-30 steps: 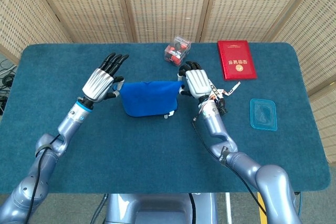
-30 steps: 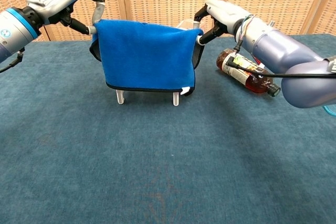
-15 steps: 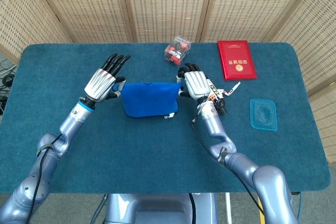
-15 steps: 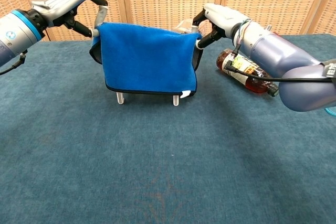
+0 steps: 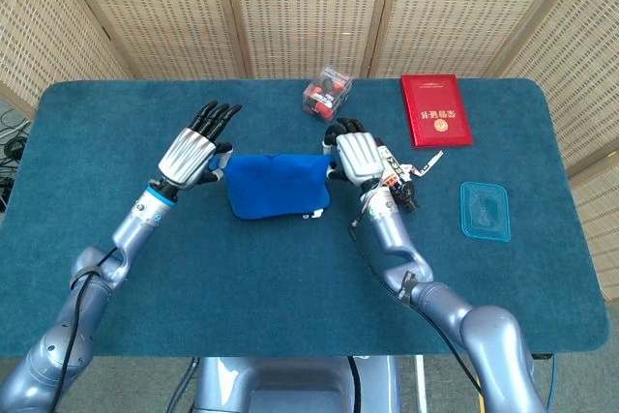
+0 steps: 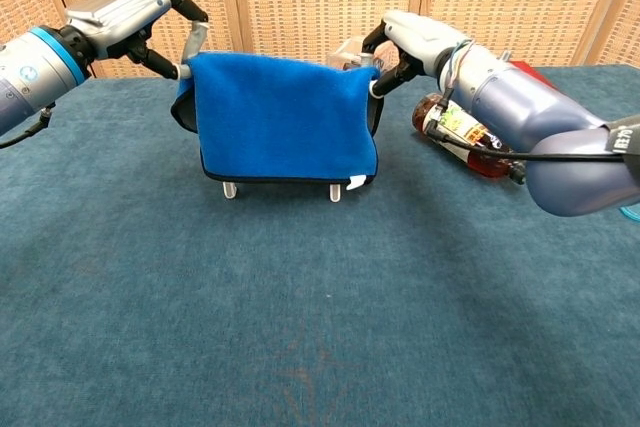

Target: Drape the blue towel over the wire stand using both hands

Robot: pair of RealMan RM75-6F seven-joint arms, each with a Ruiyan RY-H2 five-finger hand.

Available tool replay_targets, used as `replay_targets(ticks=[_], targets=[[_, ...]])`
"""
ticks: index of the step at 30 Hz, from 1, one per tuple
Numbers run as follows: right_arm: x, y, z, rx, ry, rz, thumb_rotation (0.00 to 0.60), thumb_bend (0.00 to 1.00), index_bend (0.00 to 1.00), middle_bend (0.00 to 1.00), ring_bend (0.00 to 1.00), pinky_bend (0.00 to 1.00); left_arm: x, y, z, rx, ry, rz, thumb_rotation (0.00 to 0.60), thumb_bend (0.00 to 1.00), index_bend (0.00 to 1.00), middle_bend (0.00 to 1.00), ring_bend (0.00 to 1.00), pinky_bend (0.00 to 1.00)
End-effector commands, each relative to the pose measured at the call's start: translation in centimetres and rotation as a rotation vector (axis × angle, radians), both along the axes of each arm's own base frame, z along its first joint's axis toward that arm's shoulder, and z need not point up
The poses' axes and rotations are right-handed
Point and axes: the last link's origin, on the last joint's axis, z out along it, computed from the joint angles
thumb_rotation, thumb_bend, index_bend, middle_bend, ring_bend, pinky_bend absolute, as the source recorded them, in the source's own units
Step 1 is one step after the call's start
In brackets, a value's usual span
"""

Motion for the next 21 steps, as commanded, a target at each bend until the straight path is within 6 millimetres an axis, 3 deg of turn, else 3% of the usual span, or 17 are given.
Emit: replay_targets(ticks=[1, 7, 14, 21], targets=[[-0.04, 0.04, -0.1, 0.002, 0.002, -0.001, 0.6, 0.47, 0.6, 0.32, 0.16, 0.14, -0.13, 0.03, -0.12, -0.002, 0.017, 0.005, 0.6, 0.35, 0.73, 0.0, 0.0, 0.0], [-0.13, 0.08, -0.25, 0.01, 0.003, -0.004, 0.6, 0.47, 0.58, 0.32, 0.16, 0.14, -0.15, -0.05, -0.4, -0.006, 0.026, 0.007, 0.6, 0.33, 0.64, 0.0, 0.0, 0.0], [0.01, 0.05, -0.11, 0.027, -0.014, 0.006, 0.6, 0.4, 0.29, 0.29, 0.16, 0.14, -0.32, 0.05, -0.24, -0.009, 0.04, 0.008, 0.6, 0.34, 0.3, 0.0, 0.0, 0.0], [0.09, 0.07, -0.02, 0.022, -0.006, 0.009, 0.6, 0.26, 0.21, 0.26, 0.16, 0.14, -0.65, 0.18, -0.03, -0.012, 0.054, 0.018, 0.6, 0.34, 0.16, 0.0, 0.0, 0.0]])
